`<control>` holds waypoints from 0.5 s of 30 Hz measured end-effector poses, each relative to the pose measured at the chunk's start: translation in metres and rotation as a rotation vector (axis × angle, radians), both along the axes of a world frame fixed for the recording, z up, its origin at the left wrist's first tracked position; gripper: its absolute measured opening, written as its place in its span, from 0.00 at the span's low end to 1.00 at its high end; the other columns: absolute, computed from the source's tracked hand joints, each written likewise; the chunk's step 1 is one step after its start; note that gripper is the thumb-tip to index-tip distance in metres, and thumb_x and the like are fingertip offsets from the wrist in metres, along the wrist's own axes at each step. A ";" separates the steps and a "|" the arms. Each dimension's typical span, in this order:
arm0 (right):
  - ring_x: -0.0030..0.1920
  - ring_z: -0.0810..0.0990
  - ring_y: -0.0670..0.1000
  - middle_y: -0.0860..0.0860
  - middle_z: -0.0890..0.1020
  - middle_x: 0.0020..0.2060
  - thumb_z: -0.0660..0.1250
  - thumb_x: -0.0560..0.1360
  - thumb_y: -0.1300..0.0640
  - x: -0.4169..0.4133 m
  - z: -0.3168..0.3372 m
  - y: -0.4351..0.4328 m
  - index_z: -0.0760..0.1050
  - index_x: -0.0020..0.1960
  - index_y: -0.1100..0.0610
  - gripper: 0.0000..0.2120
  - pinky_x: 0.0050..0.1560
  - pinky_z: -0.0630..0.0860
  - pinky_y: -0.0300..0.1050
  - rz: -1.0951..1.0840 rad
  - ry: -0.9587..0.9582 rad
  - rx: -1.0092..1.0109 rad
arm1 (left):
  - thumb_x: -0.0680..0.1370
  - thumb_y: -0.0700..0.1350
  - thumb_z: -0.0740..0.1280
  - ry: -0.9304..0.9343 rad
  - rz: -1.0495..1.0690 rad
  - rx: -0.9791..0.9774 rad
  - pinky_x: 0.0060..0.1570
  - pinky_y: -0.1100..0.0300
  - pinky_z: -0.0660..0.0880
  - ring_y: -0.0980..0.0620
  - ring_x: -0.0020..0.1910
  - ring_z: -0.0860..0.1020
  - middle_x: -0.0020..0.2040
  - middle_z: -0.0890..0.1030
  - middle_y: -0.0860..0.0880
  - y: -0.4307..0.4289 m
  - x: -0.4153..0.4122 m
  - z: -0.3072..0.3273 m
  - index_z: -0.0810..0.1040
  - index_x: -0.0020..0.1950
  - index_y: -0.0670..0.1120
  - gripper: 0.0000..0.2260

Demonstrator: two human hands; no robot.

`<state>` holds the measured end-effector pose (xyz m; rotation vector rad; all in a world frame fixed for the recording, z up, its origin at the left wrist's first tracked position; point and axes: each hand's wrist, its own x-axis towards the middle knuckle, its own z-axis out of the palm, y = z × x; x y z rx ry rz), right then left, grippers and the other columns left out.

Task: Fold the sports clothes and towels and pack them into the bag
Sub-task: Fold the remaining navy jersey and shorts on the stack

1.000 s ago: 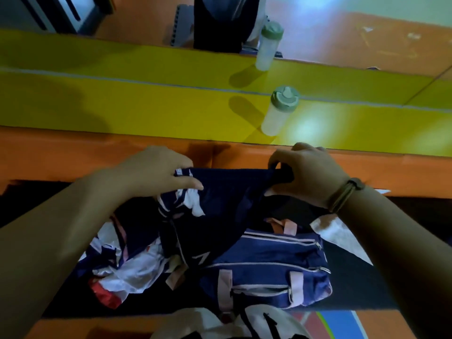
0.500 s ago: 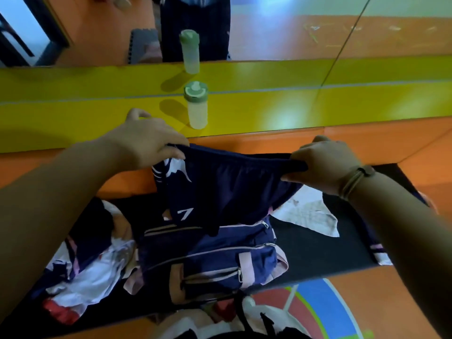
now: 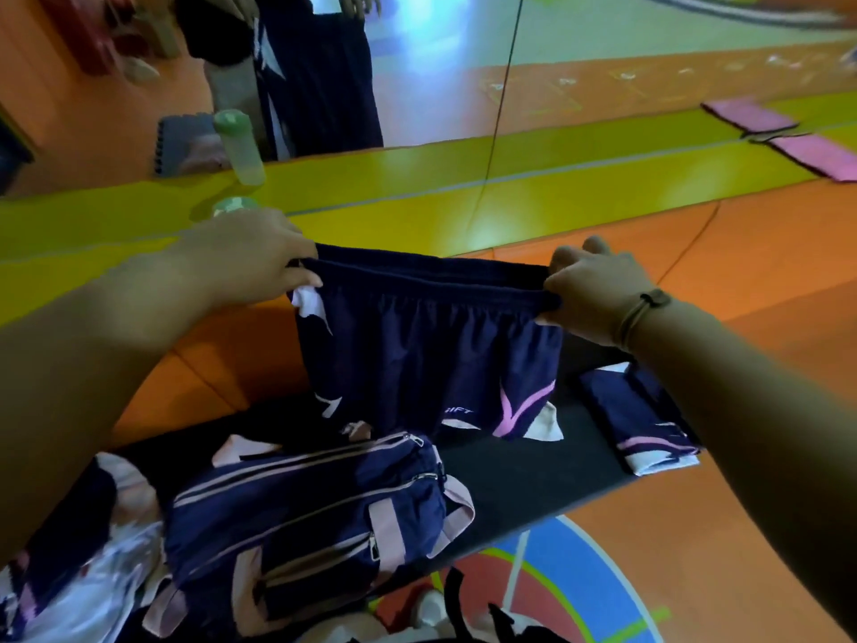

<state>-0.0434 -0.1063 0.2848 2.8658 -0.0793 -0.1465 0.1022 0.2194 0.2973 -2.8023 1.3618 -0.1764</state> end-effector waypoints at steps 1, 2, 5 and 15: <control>0.63 0.63 0.57 0.50 0.70 0.62 0.65 0.73 0.40 -0.003 0.000 -0.007 0.79 0.55 0.51 0.18 0.52 0.69 0.51 -0.005 -0.024 -0.002 | 0.74 0.55 0.65 0.034 0.033 -0.003 0.49 0.47 0.74 0.42 0.48 0.78 0.45 0.81 0.46 -0.006 0.002 -0.001 0.82 0.47 0.47 0.14; 0.64 0.63 0.57 0.50 0.68 0.64 0.65 0.73 0.41 -0.005 0.001 -0.014 0.79 0.56 0.51 0.18 0.53 0.69 0.51 -0.011 -0.048 0.004 | 0.74 0.58 0.64 0.055 0.056 -0.011 0.48 0.47 0.75 0.43 0.47 0.78 0.44 0.81 0.47 -0.012 0.004 -0.003 0.82 0.47 0.48 0.15; 0.59 0.73 0.58 0.53 0.75 0.61 0.67 0.73 0.45 -0.009 0.003 -0.032 0.79 0.54 0.56 0.17 0.50 0.74 0.48 -0.070 -0.093 0.133 | 0.73 0.58 0.65 0.097 0.068 -0.086 0.48 0.49 0.74 0.43 0.46 0.78 0.41 0.79 0.49 -0.029 0.000 -0.002 0.83 0.47 0.46 0.16; 0.46 0.78 0.62 0.61 0.81 0.44 0.74 0.69 0.51 -0.029 0.020 -0.056 0.82 0.48 0.60 0.14 0.43 0.71 0.47 -0.134 -0.288 0.330 | 0.71 0.55 0.69 0.117 -0.058 -0.142 0.44 0.51 0.74 0.44 0.44 0.77 0.55 0.74 0.44 -0.056 0.000 -0.004 0.82 0.38 0.40 0.17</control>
